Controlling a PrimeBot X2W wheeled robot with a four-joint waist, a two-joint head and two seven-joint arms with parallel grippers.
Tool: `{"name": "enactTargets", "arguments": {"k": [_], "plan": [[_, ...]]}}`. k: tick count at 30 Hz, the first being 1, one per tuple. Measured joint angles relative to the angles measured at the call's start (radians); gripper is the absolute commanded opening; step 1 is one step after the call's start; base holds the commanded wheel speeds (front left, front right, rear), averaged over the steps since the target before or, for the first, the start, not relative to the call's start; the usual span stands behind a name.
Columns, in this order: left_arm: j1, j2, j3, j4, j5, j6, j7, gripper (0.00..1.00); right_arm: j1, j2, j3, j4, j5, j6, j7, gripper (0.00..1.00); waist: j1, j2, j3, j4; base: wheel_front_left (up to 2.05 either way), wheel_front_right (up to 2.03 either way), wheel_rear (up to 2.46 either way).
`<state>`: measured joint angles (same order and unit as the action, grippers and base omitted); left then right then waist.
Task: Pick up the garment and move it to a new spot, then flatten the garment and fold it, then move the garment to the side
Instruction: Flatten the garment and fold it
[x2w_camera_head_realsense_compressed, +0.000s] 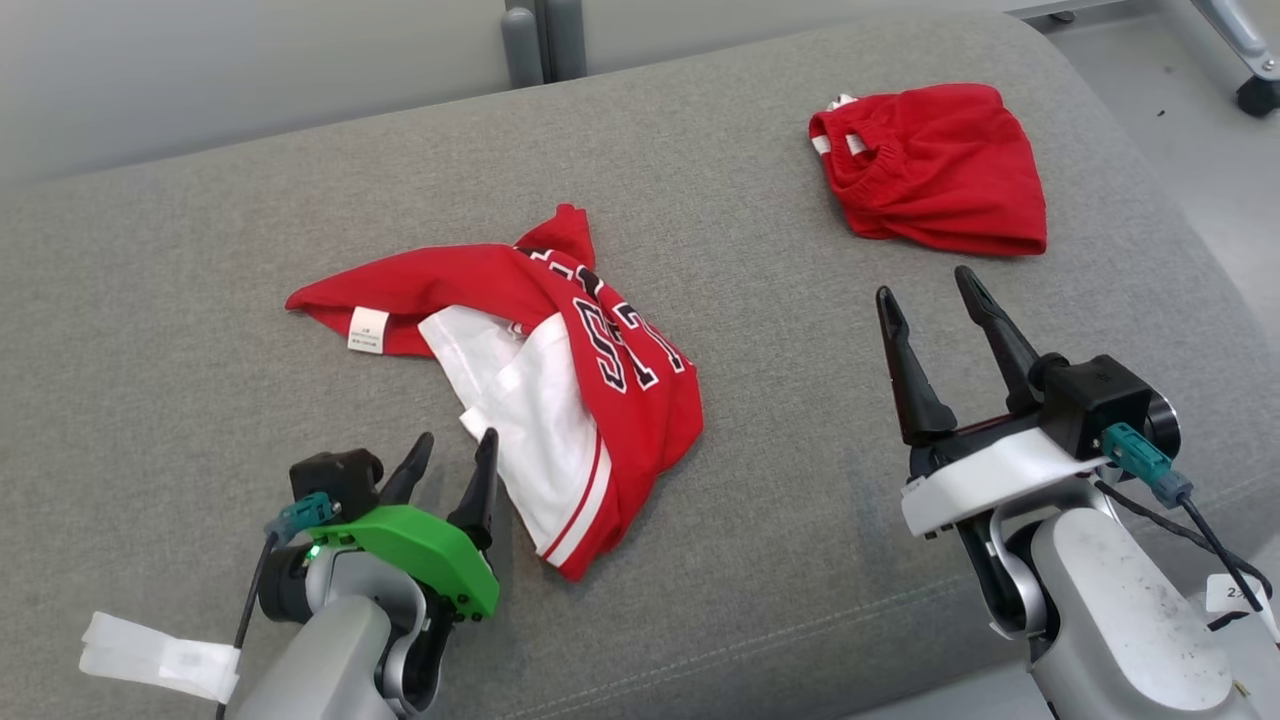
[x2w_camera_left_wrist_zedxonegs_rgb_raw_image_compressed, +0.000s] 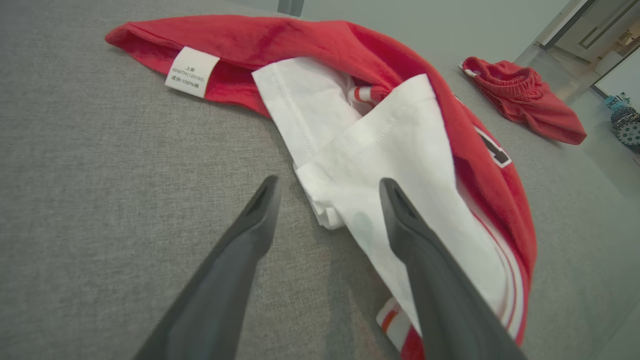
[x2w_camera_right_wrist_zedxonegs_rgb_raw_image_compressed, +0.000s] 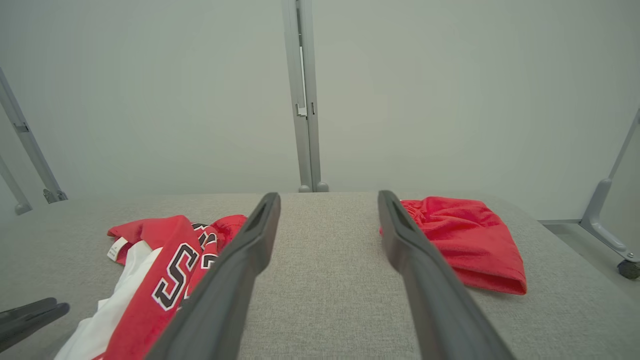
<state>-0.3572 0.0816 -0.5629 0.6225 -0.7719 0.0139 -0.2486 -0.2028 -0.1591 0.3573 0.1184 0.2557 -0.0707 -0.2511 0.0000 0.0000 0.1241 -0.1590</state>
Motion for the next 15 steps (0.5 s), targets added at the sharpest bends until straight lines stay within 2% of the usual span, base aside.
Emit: {"name": "enactTargets", "arguments": {"k": [15], "plan": [[-0.091,0.0,-0.012,0.107,0.033,0.023,0.002,1.0,-0.013,-0.009,-0.009,-0.016,-0.001,0.0,0.006,1.0,0.0001,0.0,0.053,-0.051,0.0,0.0,0.0]]}}
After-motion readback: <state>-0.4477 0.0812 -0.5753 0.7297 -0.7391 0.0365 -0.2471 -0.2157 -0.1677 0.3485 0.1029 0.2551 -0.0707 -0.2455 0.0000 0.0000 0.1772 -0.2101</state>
